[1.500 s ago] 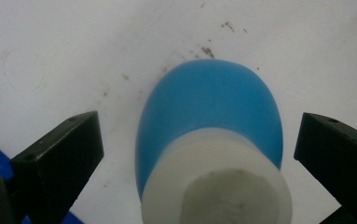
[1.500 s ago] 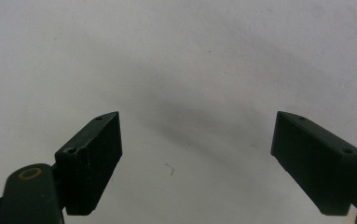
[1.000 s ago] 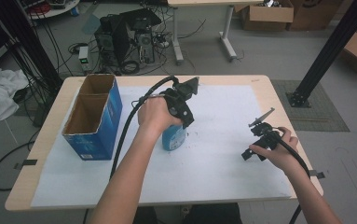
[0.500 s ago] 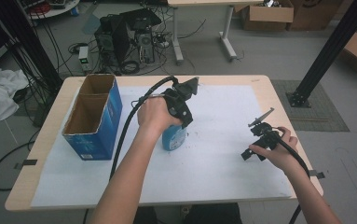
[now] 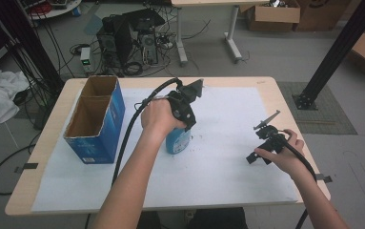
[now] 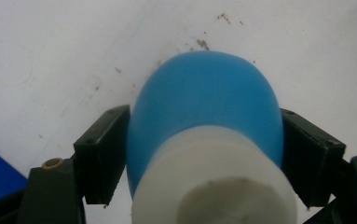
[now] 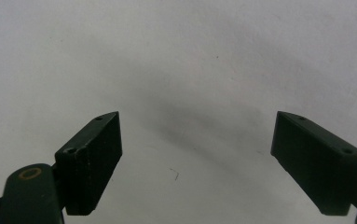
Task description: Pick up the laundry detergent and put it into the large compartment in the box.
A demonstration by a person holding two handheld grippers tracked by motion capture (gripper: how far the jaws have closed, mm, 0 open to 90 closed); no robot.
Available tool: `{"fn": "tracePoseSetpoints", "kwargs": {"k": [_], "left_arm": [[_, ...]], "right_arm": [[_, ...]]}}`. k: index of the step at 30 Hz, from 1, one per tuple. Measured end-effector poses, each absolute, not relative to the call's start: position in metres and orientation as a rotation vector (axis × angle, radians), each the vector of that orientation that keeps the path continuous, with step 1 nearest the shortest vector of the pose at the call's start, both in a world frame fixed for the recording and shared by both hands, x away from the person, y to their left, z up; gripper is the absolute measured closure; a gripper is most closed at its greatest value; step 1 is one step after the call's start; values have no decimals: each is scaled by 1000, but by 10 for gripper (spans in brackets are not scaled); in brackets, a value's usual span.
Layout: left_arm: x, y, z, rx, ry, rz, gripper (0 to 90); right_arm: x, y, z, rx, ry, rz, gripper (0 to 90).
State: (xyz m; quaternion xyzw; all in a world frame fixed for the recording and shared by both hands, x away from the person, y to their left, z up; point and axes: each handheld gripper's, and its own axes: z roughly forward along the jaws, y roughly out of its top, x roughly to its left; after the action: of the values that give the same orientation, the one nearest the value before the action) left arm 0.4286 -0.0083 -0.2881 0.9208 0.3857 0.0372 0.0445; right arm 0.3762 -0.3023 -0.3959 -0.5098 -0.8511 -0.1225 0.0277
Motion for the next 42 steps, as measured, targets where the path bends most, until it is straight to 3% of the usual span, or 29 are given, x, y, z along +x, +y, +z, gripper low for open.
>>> {"fn": "tracePoseSetpoints", "kwargs": {"k": [8, 22, 42], "left_arm": [[430, -5, -286, 2793, 1190, 90, 367], [431, -3, -284, 2795, 1204, 69, 377], [429, 41, -209, 2638, 1462, 38, 380]], "right_arm": [[377, -304, -395, -1572, -2629, -394, 164], [377, -305, -392, -1577, -2625, -408, 164], [378, -298, -386, -1555, -2641, -429, 164]]}}
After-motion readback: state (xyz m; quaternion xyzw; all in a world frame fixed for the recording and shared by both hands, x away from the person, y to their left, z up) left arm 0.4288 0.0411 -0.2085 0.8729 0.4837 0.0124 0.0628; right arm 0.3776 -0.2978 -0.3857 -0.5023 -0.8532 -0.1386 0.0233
